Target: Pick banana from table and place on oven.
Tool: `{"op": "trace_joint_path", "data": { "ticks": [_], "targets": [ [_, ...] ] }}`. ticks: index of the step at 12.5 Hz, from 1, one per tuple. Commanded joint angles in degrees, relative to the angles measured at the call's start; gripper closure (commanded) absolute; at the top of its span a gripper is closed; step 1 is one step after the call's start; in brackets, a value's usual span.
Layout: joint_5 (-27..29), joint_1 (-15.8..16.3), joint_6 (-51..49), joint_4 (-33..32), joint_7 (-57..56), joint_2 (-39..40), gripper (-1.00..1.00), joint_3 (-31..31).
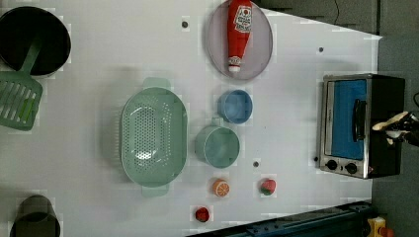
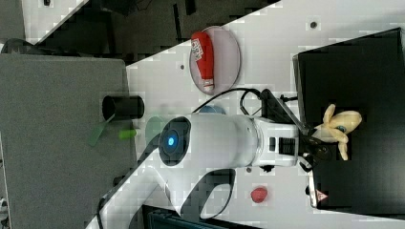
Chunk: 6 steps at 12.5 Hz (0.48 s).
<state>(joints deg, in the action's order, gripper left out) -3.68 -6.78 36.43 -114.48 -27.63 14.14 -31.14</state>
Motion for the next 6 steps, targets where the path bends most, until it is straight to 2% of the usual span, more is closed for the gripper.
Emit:
{"op": "trace_joint_path", "data": {
  "ticks": [1,4,6],
  "targets": [
    [1.1,0.6,1.2,1.8,-2.3,-2.5,-0.24,0.7],
    [0.8,0.7,1.1,2.2,-2.3,-2.8,-0.93,0.7],
    [-0.6,1.5,-0.1,3.9,-2.8,-3.5,-1.00,1.1]
  ]
}}
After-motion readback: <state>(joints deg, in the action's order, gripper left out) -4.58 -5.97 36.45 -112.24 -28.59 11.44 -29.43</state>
